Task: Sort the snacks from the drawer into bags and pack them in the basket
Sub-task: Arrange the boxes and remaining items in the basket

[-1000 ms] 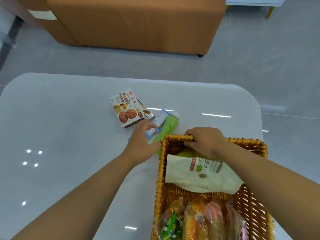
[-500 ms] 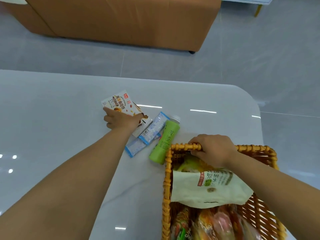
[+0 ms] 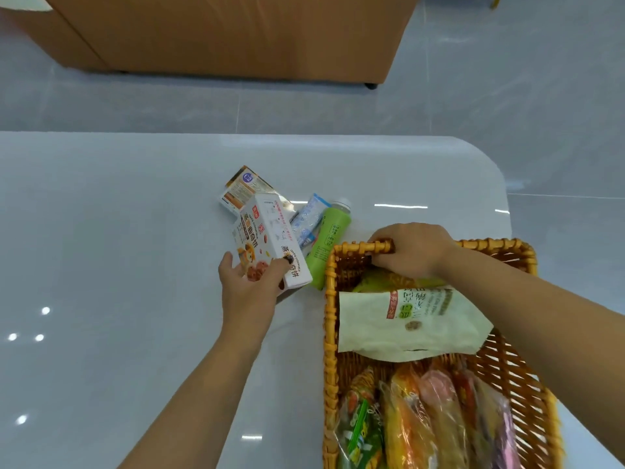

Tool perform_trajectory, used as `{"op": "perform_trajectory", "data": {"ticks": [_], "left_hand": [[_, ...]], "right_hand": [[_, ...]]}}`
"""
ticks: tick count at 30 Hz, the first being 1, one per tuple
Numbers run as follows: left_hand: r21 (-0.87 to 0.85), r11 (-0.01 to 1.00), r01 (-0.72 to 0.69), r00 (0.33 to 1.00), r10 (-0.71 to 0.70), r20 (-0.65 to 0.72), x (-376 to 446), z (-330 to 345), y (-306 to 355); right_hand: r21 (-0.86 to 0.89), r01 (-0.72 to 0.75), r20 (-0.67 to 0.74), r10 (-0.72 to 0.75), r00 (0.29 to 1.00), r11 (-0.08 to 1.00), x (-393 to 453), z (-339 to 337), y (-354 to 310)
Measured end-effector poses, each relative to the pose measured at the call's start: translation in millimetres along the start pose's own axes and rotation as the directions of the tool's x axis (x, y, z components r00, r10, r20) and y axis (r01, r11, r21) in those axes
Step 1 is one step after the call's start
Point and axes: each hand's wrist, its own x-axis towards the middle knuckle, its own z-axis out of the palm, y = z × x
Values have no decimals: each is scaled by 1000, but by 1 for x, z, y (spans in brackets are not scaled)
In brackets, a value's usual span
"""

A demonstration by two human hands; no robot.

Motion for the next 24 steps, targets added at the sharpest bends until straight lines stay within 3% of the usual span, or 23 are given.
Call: {"op": "perform_trajectory", "data": {"ticks": [3, 7, 9, 11, 13, 16, 17, 19, 21, 24], "left_hand": [[-37, 998, -60, 998, 60, -2, -34, 3, -6], [36, 984, -173, 982, 169, 84, -66, 16, -16], [102, 970, -220, 968, 204, 143, -76, 27, -20], [195, 937, -289, 948, 252, 193, -84, 38, -23], [290, 883, -369, 919, 301, 255, -89, 47, -26], [334, 831, -445, 860, 292, 419, -86, 51, -31], [395, 764, -510, 829, 313, 463, -82, 50, -33], [534, 513, -672, 738, 404, 540, -68, 48, -39], [618, 313, -721, 688, 436, 581, -56, 49, -44], [700, 180, -691, 697, 423, 579, -44, 57, -48]], "right_hand": [[465, 58, -121, -1, 993, 883, -21, -7, -12], [704, 198, -358, 100, 928, 682, -64, -2, -43], [824, 232, -342, 127, 931, 518, -80, 8, -52], [938, 185, -241, 168, 956, 292, -92, 16, -53], [971, 138, -184, 242, 953, 195, -101, 22, -44], [977, 129, -182, 340, 923, 172, -115, 28, -15], [975, 144, -195, 346, 918, 167, -121, 27, -4], [964, 188, -242, 330, 913, 188, -135, 25, 18], [935, 220, -295, 270, 916, 277, -149, 23, 37], [838, 228, -312, 94, 945, 495, -165, 22, 54]]}}
